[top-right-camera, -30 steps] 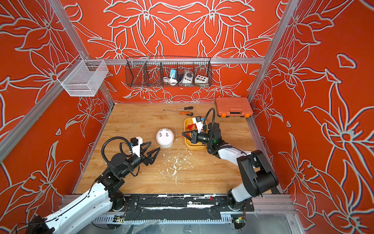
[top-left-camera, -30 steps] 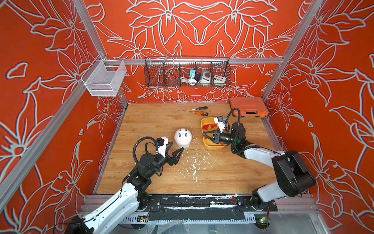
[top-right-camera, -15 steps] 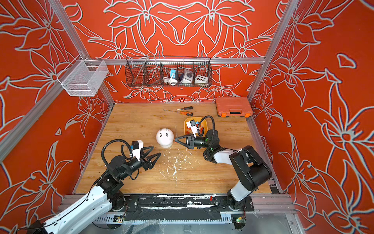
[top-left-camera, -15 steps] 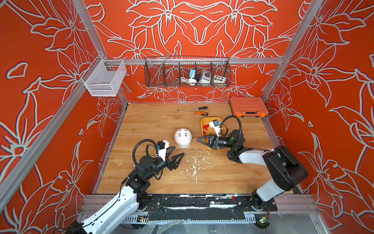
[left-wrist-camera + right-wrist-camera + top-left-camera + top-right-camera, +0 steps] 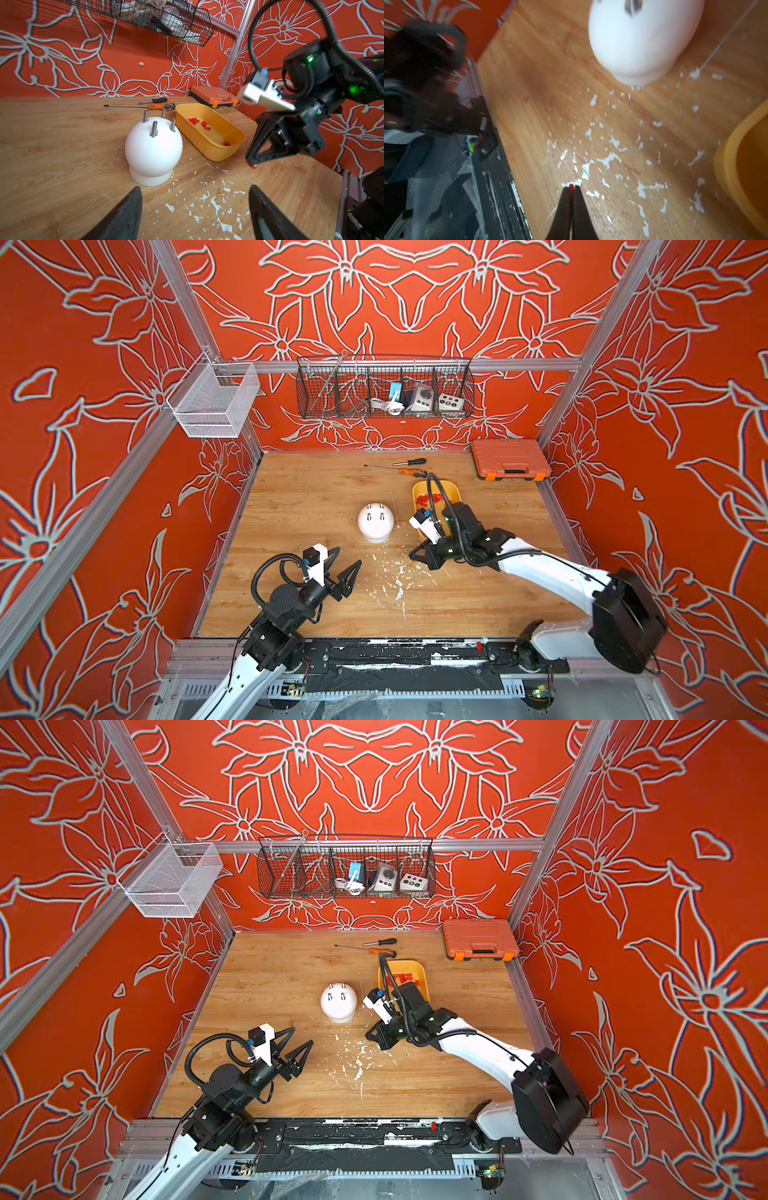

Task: Cover the protruding screws with screw protection sleeves
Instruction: Place the screw protection sleeve at the center of the board.

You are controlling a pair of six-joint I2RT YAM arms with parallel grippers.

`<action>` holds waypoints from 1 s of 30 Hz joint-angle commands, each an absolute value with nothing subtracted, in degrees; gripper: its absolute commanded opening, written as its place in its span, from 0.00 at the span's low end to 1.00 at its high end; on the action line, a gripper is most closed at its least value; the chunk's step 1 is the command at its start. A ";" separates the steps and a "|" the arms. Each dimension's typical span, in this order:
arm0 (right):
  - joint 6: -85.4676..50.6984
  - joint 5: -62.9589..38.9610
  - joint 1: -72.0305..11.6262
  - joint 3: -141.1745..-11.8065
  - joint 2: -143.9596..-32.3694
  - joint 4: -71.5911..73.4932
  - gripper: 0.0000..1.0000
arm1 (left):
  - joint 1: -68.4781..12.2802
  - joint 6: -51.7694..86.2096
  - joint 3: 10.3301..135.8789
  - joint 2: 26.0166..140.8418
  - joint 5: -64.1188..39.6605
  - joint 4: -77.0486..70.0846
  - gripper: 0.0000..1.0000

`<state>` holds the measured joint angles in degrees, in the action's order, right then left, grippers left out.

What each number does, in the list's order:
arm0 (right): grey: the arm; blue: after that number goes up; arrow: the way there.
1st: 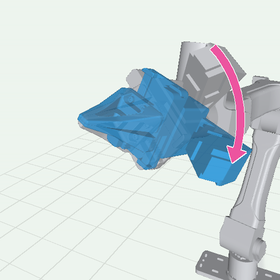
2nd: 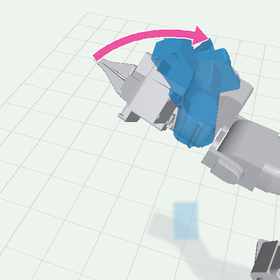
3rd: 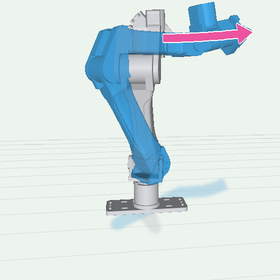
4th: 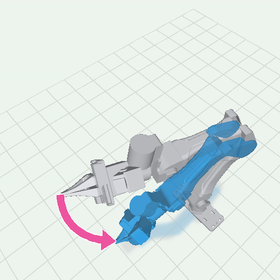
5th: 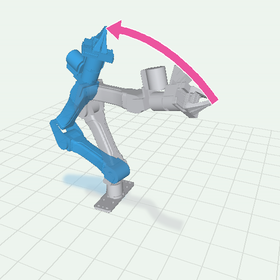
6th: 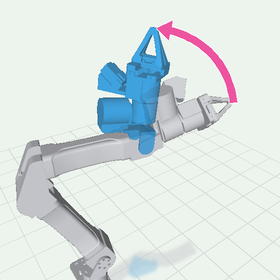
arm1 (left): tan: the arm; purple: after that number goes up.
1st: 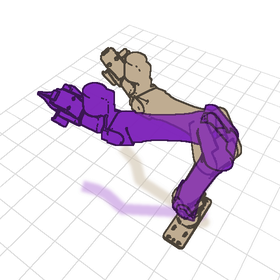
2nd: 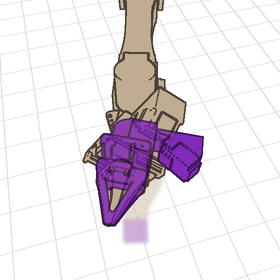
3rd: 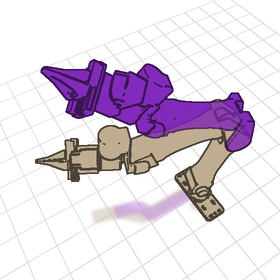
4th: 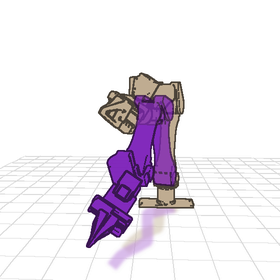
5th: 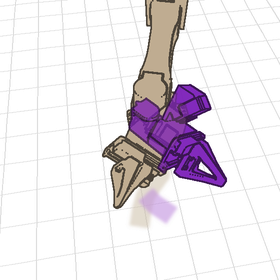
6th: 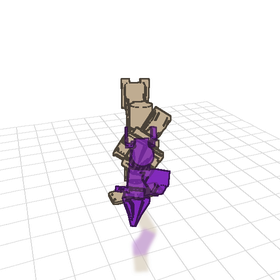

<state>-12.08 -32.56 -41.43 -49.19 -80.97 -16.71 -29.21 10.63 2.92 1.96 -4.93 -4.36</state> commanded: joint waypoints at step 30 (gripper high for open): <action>-5.95 -19.31 -48.96 -59.12 -98.35 -24.78 0.34 | -29.31 6.05 4.03 7.38 -2.46 -5.36 0.79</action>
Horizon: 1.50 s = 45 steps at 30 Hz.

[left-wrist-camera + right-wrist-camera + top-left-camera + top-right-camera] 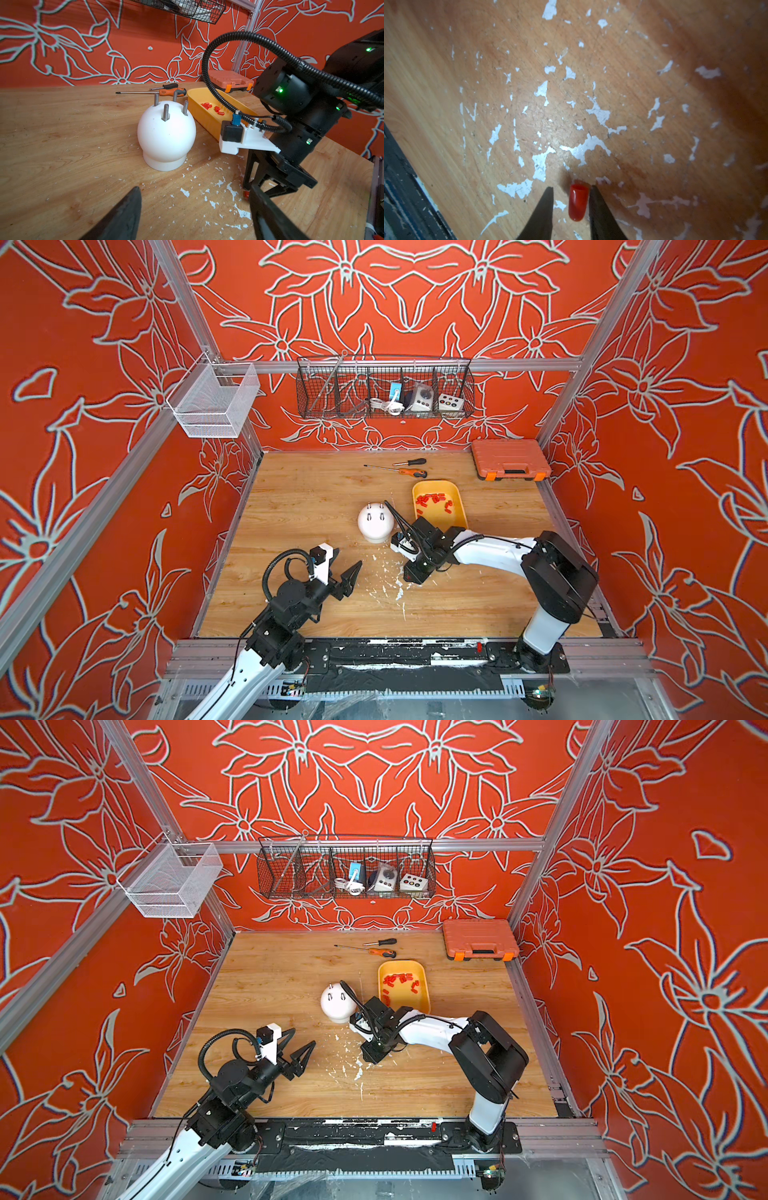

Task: Cover the protruding screws with screw protection sleeves
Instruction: Place the screw protection sleeve at the center of the board, then pick up the screw protection sleeve from the center of the board.

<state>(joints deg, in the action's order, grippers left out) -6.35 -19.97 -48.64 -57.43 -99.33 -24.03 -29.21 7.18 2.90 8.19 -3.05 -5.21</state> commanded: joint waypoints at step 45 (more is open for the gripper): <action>-6.24 -15.79 -50.00 -42.22 -91.60 -6.71 0.23 | -29.27 5.87 4.04 8.53 -2.72 -6.20 0.79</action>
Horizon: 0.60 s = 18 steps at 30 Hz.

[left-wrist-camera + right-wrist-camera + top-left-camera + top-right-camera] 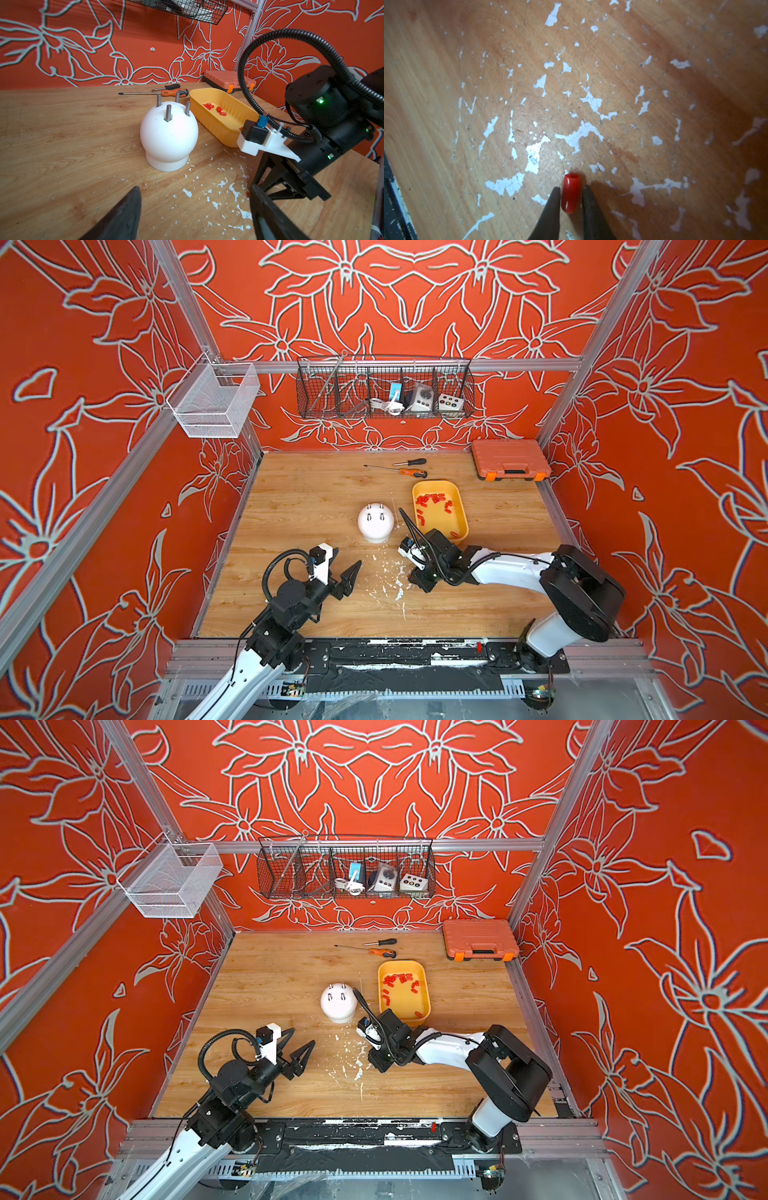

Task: Cover the protruding screws with screw protection sleeves
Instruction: Pick up the screw protection sleeve from the center of the board.

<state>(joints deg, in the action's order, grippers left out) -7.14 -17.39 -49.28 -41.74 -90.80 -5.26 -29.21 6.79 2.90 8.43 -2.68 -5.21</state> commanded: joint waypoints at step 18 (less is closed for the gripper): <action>-6.06 -13.50 -50.98 -41.39 -90.20 -9.64 0.37 | -29.27 5.80 4.04 8.44 -2.81 -6.24 0.79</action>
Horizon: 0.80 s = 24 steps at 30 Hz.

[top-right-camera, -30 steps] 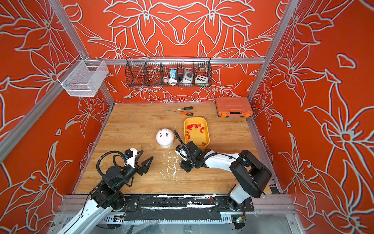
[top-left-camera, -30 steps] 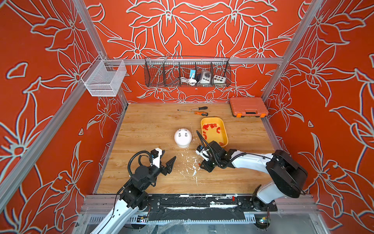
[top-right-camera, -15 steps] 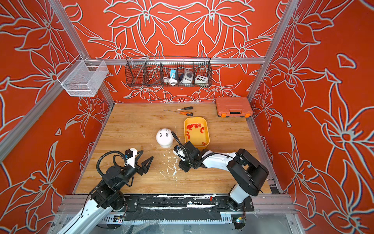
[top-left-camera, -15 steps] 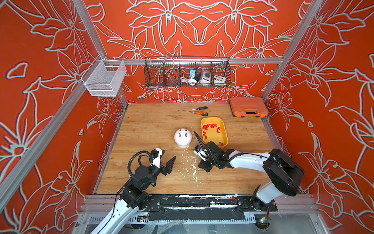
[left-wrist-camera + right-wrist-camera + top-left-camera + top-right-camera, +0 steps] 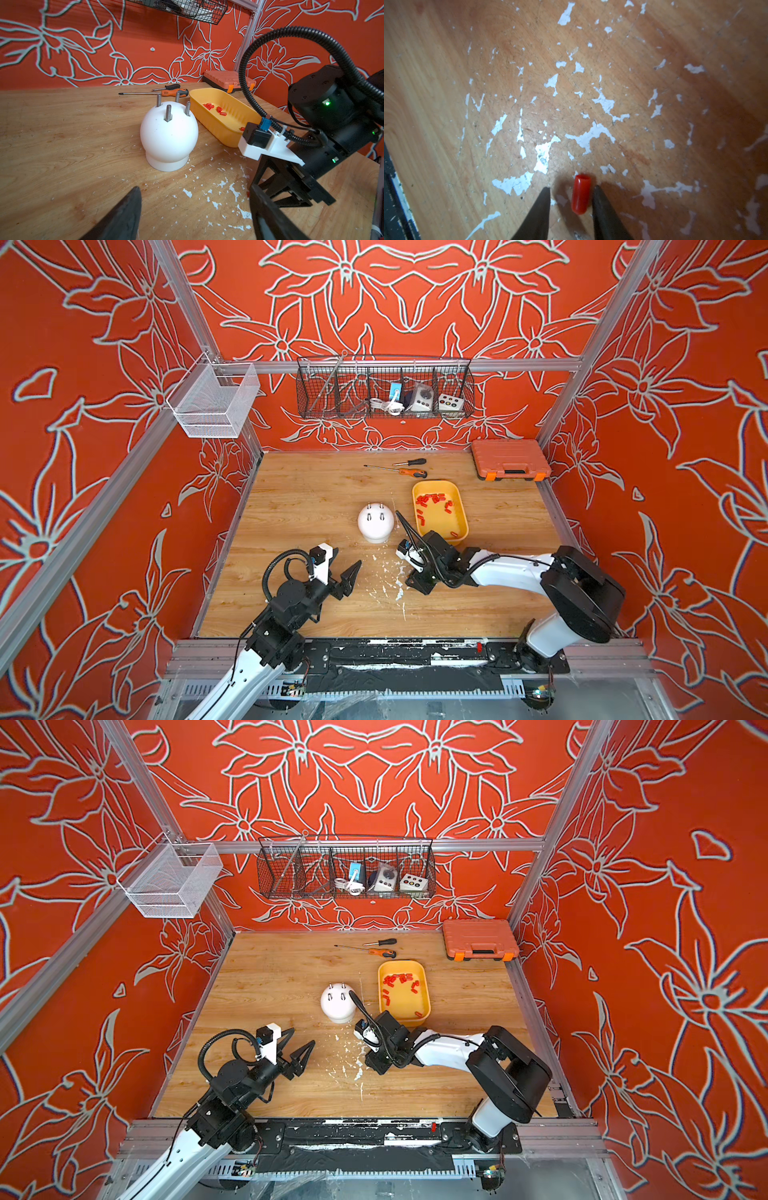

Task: Cover the protruding screws with screw protection sleeves
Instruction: Pick up the screw protection sleeve from the center of the board.

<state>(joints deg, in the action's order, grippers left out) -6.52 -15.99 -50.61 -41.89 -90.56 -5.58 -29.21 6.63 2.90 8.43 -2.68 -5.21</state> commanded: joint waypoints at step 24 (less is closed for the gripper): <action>-4.66 -13.07 -52.03 -41.10 -89.68 -11.36 0.13 | -29.27 5.80 3.97 8.35 -2.64 -6.20 0.78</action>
